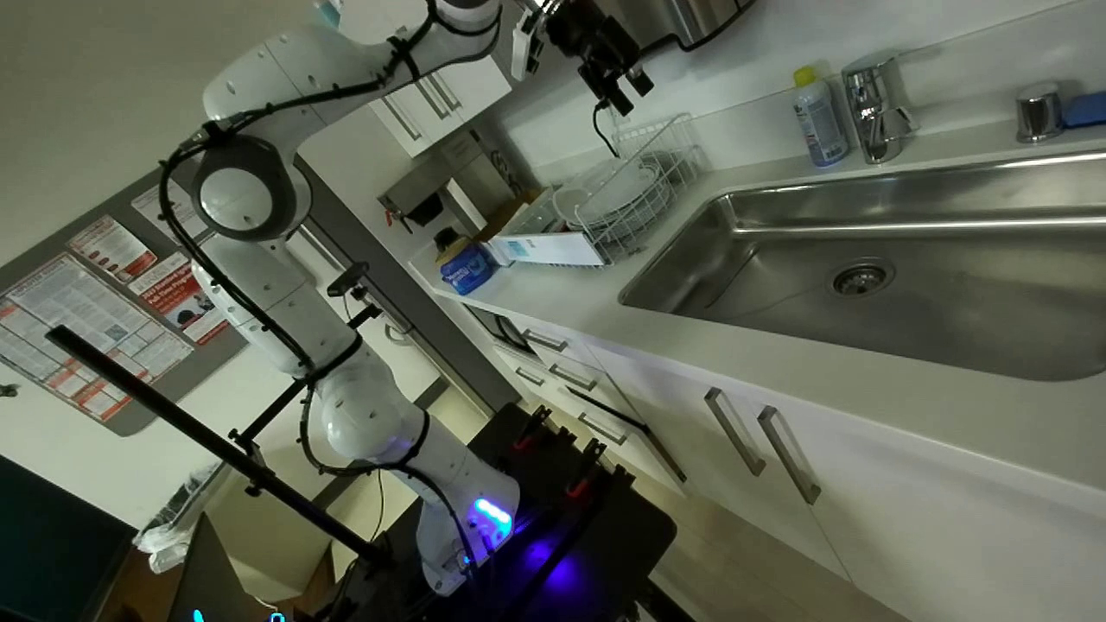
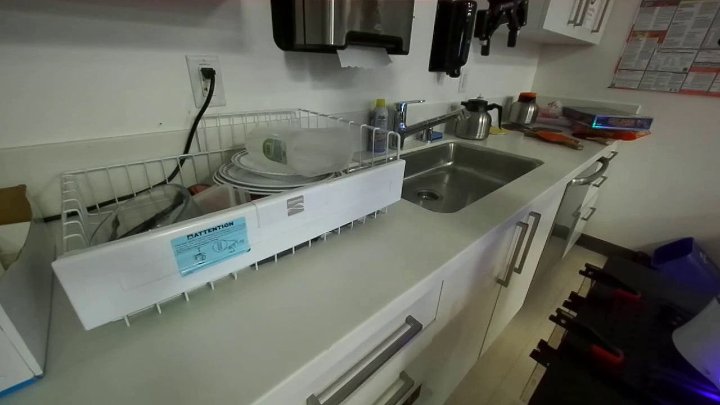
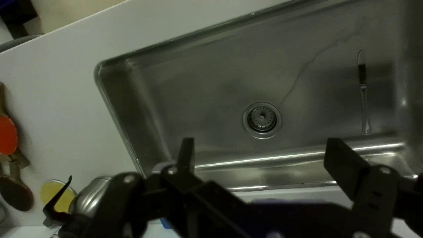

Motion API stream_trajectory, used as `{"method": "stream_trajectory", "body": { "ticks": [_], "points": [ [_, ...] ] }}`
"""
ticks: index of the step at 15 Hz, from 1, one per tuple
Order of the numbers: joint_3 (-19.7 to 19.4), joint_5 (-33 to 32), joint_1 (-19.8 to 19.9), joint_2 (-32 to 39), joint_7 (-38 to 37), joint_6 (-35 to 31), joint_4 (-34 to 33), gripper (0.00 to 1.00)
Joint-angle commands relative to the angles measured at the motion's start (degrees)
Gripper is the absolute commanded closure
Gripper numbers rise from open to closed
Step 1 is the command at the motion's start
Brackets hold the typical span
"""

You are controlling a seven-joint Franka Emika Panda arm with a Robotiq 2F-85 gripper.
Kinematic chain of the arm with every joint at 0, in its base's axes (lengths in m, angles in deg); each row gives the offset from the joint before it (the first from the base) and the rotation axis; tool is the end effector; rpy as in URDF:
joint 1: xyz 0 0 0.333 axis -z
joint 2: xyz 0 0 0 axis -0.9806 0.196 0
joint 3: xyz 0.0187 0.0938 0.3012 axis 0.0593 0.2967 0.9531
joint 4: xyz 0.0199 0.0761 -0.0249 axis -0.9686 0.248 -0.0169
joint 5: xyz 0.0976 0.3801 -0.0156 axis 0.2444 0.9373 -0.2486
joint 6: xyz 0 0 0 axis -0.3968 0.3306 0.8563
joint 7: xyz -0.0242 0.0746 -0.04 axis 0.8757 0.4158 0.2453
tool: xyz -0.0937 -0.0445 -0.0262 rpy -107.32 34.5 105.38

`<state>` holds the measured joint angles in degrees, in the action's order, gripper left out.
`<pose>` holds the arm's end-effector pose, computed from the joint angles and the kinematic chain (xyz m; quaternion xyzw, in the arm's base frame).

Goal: Slide the spout to the left

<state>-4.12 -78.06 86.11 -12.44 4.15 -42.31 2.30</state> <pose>0.5723 -0.1713 0.5990 0.9796 -0.1424 0.0317 0.1383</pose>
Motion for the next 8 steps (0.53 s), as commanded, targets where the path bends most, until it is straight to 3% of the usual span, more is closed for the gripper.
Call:
{"method": "stream_trajectory", "body": {
  "ticks": [1,3,8],
  "points": [
    [-0.08,0.05,-0.12,0.22,0.08,0.29,-0.57,0.0],
    [-0.95,2.68,0.6,4.53,-7.35,-0.11,-6.22,0.0],
    [-4.19,7.03,3.53,16.37,-16.26,-3.68,-18.39,0.0]
  ]
}}
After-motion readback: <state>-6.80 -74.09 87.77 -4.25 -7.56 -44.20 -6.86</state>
